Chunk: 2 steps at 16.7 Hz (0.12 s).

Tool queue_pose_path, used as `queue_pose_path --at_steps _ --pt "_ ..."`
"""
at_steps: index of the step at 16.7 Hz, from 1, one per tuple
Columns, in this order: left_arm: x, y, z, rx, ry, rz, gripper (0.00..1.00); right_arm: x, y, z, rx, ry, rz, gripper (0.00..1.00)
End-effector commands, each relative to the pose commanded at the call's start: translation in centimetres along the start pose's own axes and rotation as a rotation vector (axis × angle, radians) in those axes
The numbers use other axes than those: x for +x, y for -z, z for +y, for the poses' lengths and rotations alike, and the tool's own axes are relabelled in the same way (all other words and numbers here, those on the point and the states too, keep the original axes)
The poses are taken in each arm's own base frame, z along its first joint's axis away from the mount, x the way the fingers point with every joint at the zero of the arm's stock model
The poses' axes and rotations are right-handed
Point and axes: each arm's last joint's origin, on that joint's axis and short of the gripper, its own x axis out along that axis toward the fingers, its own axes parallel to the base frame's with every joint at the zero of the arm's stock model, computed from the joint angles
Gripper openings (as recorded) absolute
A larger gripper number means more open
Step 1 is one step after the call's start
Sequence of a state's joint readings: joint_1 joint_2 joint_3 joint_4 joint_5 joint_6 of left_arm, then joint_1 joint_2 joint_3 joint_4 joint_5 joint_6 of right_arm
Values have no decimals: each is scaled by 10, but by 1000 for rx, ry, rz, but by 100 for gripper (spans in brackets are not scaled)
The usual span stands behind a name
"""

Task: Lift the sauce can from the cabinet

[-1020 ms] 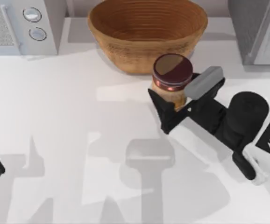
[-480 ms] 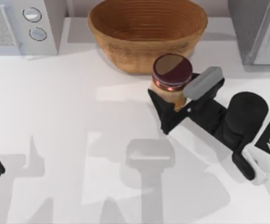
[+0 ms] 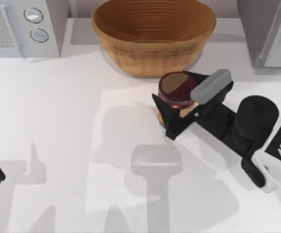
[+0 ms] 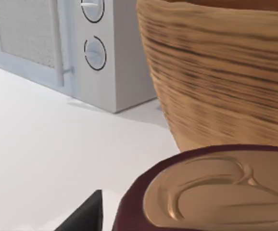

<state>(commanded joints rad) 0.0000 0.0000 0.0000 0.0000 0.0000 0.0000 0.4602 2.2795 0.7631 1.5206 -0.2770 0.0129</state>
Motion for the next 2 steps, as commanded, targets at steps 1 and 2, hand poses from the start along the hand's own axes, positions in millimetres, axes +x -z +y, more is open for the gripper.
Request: queue_pose_path --at_steps 1,2 --pt "0 0 0 0 0 0 100 0 0 0 0 0 0 100" --pt "0 0 0 0 0 0 100 0 0 0 0 0 0 100"
